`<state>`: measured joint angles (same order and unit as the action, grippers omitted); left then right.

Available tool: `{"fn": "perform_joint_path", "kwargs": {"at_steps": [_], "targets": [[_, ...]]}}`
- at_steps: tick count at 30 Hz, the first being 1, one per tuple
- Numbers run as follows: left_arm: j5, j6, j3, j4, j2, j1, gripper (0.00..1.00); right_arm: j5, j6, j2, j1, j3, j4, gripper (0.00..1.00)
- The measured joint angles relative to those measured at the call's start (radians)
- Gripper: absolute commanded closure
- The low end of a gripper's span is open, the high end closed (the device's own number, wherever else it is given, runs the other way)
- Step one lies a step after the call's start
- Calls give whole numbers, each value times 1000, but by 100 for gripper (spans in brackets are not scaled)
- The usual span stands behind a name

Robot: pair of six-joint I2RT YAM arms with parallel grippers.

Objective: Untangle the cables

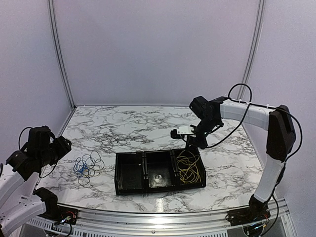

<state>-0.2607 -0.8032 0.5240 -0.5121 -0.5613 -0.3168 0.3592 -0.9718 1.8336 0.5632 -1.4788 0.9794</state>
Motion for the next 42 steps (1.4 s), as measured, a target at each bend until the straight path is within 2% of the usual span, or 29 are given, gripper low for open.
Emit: {"fn": "perform_joint_path", "kwargs": {"at_steps": [7,16,24,26,27,30,34,38,42], "targets": [[9,-2,-1,0,0,0,32,-6,8,-19,20,87,-15,100],[21,-6,-5,0,0,0,32,-75,53,-19,62,104,-71,99],[66,-36,-11,-2,-57,0,50,-124,63,-64,50,69,-54,71],[82,-45,-11,-10,-113,0,53,-126,65,-101,49,54,-42,52],[89,-53,-11,-19,-137,0,53,-124,71,-122,48,44,-39,48],[94,-90,3,-102,-232,0,55,-116,92,-183,48,7,-35,46],[76,-172,25,-224,-246,0,59,-106,123,-253,47,-29,-45,46],[82,-238,22,-268,-232,0,60,-98,140,-280,47,-31,-50,46],[121,-266,2,-261,-265,0,69,-98,143,-281,47,-30,-51,46]]}}
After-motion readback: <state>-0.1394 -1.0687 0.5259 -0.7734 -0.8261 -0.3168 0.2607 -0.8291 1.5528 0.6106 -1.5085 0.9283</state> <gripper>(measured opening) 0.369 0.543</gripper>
